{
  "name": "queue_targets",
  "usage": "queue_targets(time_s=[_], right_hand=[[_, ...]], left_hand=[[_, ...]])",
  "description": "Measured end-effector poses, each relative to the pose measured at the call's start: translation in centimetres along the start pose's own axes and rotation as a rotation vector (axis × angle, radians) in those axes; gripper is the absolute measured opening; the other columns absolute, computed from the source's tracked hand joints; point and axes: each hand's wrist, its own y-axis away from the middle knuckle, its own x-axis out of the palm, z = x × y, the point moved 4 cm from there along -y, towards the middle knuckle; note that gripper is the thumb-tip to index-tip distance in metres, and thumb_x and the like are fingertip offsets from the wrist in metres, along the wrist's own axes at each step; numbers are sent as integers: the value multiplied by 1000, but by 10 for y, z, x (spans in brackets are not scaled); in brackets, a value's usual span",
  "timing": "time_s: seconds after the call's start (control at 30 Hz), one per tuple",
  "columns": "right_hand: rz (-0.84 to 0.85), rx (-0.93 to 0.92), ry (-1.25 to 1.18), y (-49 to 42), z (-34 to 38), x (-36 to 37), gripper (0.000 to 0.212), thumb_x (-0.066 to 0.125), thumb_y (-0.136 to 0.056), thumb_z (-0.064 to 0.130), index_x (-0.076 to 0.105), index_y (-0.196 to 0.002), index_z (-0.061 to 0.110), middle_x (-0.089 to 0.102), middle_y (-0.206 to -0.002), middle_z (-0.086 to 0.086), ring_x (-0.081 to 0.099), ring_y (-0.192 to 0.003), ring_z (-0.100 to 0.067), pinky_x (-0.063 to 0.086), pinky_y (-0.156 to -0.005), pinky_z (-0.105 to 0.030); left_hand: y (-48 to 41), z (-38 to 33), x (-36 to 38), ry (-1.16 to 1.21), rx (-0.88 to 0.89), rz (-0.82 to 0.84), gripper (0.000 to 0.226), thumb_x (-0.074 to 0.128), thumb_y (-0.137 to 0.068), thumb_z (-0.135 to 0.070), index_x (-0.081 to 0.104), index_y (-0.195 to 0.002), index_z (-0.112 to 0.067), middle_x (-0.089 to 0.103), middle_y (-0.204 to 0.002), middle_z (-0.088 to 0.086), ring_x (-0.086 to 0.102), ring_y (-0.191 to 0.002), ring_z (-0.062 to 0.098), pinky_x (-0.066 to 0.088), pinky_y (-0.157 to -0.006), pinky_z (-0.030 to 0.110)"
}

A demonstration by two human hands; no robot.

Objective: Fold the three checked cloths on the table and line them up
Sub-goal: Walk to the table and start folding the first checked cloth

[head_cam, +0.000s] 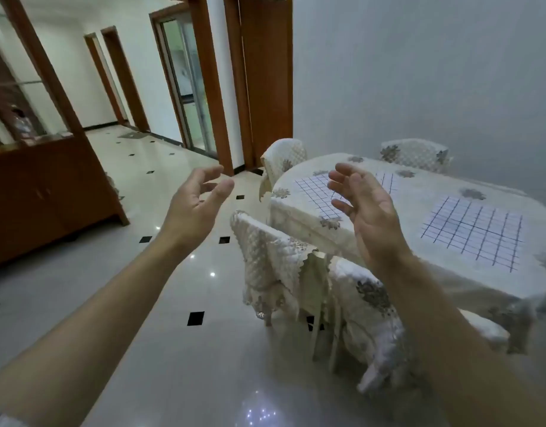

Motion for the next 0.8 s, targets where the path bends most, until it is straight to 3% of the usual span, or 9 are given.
queue_targets(time_s=[0.23,0.4,0.8], right_hand=[[30,93,36,-57,-44,14,43,47,-92,45,57,-127,24,61,-128,5,57,-120,-8,44,-107,-39],[24,123,47,-86,-75,21,42,49,-94,47,58,-127,23,63,-127,4,58,-120,-10,43,-108,-44],[-47,130,155,-161,-131,109,44,48,-91,48,59,-126,25,63,-126,5,58,-119,-9,44,-107,-44]], left_hand=[[-51,48,22,81,-102,-10,48,53,-91,-58,50,-133,-35,53,-137,-11,52,-124,10,47,-105,46],[-84,73,23,131,-114,-12,46,53,-87,-62,51,-127,-40,55,-134,-14,52,-122,5,47,-105,44],[-182,162,-12,228,-101,29,63,50,-82,-65,52,-134,-29,56,-134,-9,52,-124,11,46,-106,47]])
